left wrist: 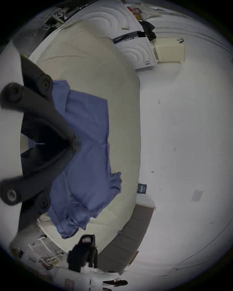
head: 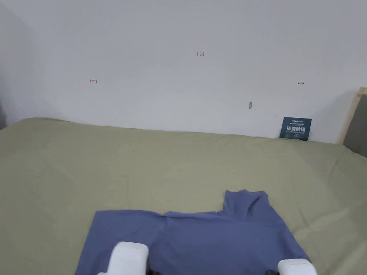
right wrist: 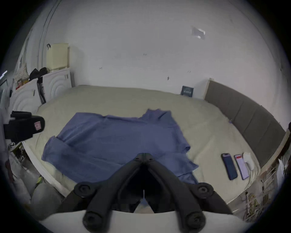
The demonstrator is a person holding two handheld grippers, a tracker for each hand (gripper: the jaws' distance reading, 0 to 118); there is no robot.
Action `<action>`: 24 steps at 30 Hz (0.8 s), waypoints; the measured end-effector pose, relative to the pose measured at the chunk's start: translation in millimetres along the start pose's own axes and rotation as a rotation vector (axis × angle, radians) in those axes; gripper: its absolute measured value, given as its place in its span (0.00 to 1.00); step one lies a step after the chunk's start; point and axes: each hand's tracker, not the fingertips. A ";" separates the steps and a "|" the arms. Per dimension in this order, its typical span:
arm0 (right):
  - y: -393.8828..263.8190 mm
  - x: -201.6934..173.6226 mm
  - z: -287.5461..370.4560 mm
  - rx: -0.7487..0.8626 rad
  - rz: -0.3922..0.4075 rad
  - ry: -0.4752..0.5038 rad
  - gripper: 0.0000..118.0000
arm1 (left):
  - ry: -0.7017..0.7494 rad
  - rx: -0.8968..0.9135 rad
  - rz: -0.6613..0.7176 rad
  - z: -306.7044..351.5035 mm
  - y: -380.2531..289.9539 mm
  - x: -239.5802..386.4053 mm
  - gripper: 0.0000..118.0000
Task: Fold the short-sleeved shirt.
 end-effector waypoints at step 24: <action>41.8 86.0 -107.4 -0.091 -0.151 0.019 0.00 | 0.069 -0.405 0.161 -285.5 127.7 -190.3 0.96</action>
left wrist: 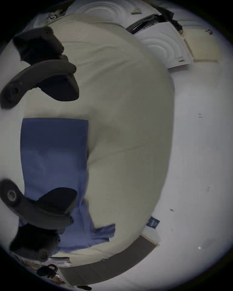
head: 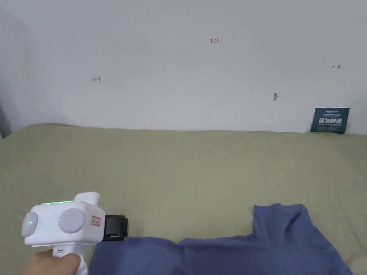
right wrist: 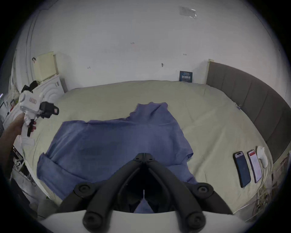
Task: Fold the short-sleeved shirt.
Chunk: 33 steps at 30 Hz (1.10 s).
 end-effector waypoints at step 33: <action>147.0 58.3 -292.2 -0.600 0.189 0.035 0.00 | 0.001 -0.113 -0.055 -42.7 -27.5 22.3 0.01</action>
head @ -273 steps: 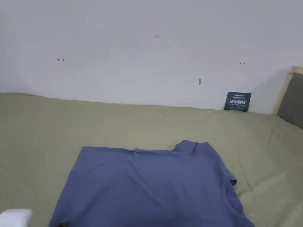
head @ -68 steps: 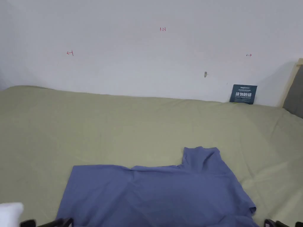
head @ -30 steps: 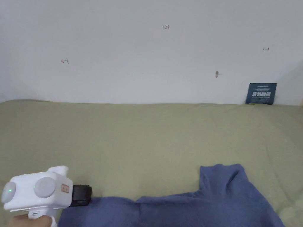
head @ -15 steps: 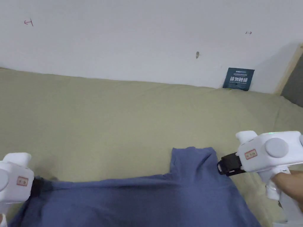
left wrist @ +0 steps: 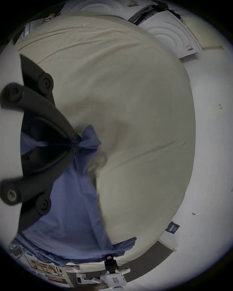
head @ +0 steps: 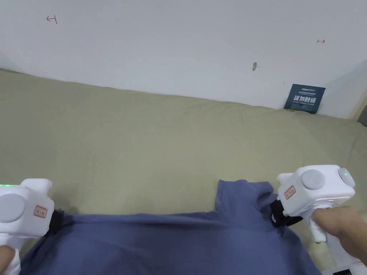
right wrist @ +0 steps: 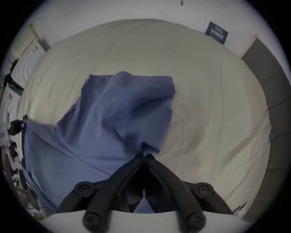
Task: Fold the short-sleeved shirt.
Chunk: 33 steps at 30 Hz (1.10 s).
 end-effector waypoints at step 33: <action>-327.0 -18.5 213.6 0.342 -0.093 0.139 0.00 | -0.142 0.185 -0.141 191.0 -183.7 -49.4 0.01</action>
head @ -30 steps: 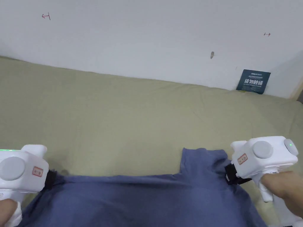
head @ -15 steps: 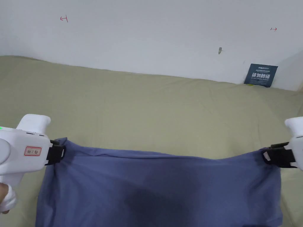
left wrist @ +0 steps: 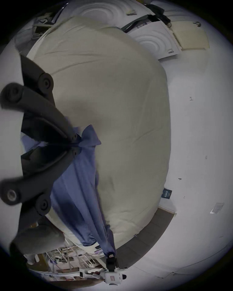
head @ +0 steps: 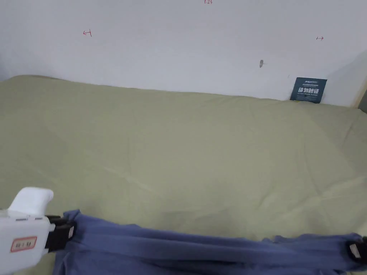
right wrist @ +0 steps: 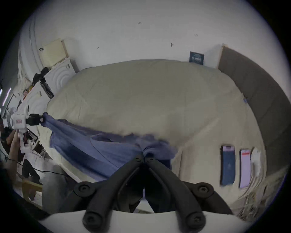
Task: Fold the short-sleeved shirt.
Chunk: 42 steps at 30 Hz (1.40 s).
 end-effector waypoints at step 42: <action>-79.6 -198.3 -38.6 0.229 0.039 -0.264 0.00 | 0.107 0.101 0.051 -21.3 -56.7 229.4 0.00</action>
